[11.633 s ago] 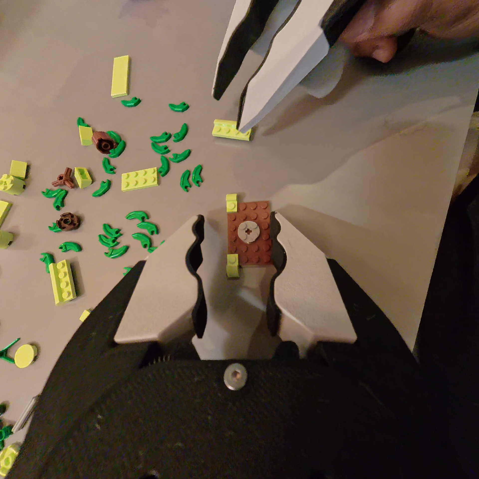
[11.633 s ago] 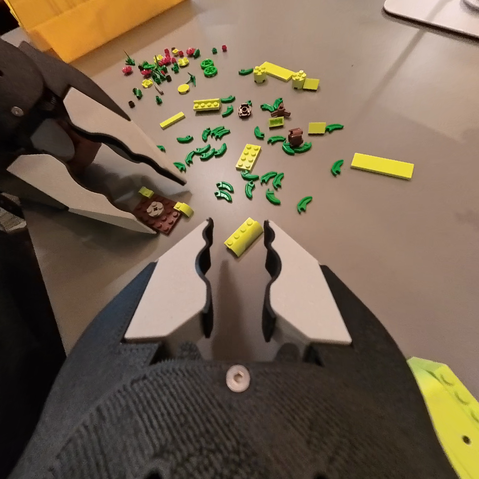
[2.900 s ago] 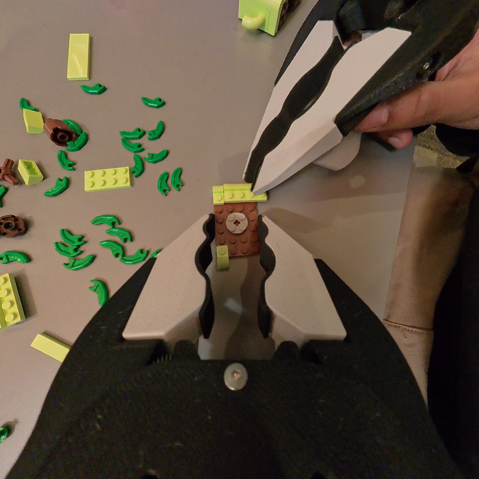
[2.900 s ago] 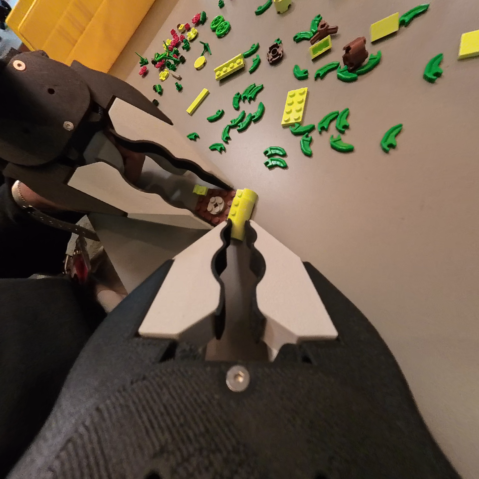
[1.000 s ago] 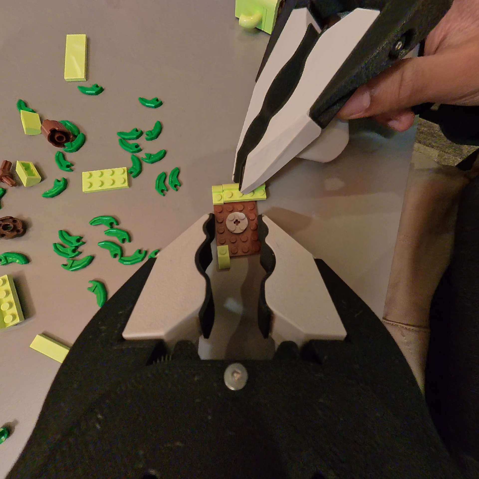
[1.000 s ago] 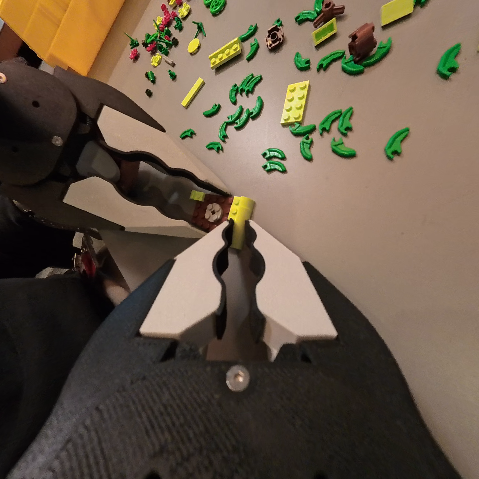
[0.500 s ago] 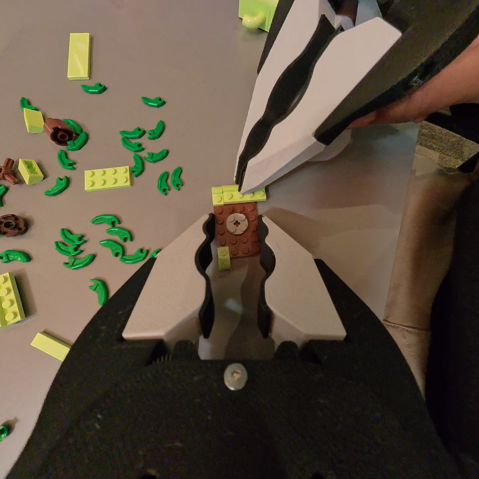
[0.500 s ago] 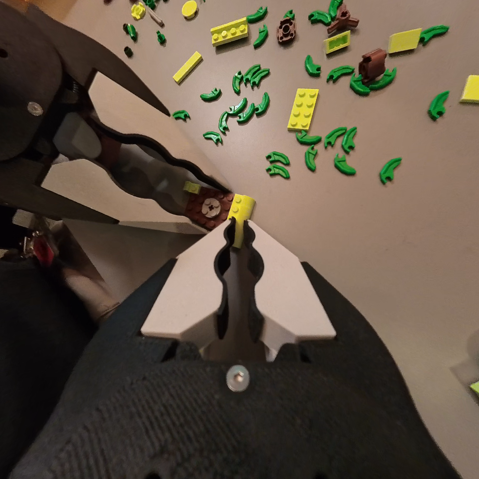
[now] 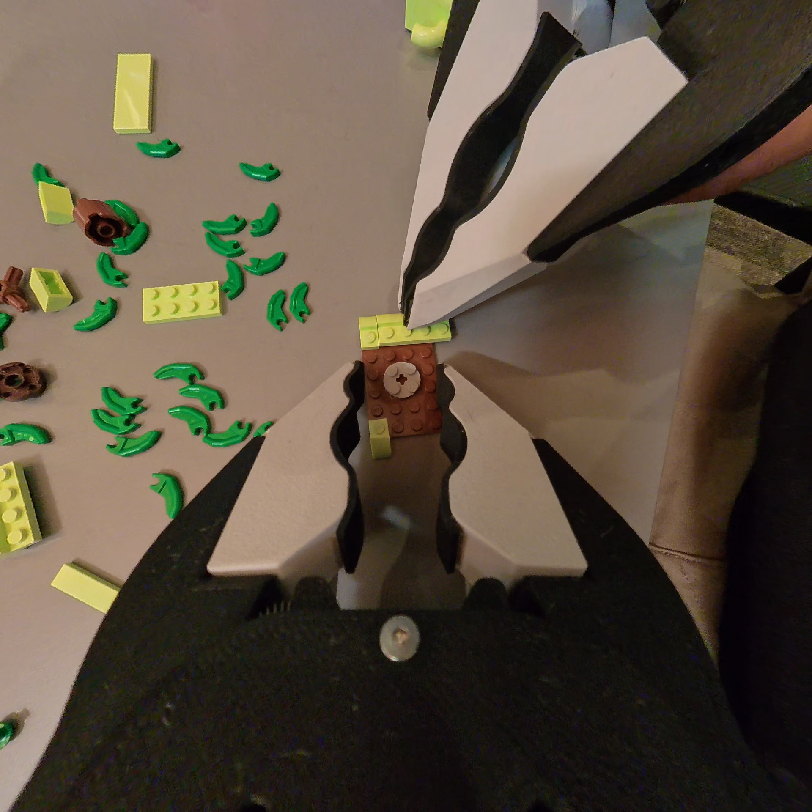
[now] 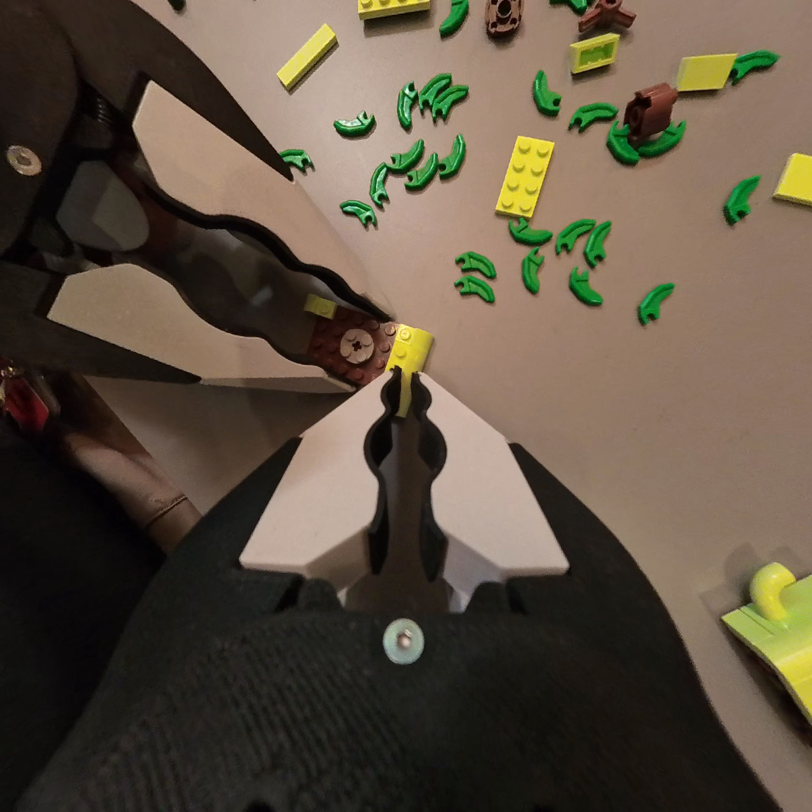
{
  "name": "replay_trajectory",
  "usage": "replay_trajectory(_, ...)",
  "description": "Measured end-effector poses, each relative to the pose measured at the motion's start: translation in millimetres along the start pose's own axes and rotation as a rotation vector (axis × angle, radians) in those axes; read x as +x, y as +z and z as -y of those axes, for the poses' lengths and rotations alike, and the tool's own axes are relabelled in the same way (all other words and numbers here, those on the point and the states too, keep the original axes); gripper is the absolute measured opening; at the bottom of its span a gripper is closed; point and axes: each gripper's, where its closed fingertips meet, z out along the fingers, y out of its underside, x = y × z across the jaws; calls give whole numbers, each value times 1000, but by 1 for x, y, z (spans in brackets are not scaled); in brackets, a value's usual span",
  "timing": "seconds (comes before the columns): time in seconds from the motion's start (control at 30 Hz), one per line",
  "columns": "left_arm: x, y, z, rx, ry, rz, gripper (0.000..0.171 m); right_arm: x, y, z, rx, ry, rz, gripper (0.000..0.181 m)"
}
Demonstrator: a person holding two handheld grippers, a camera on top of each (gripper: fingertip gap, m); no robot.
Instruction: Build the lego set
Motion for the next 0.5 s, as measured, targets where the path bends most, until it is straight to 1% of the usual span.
replay_trajectory(0.17, 0, 0, 0, 0, 0, 0, 33, 0, 0, 0, -36, -22, 6, 4)
replay_trajectory(0.3, 0, 0, 0, -1, 1, 1, 33, 0, 0, 0, -83, -64, -18, 3)
replay_trajectory(0.5, 0, 0, 0, -1, 0, 0, 33, -1, 0, 0, -99, -75, -21, 3)
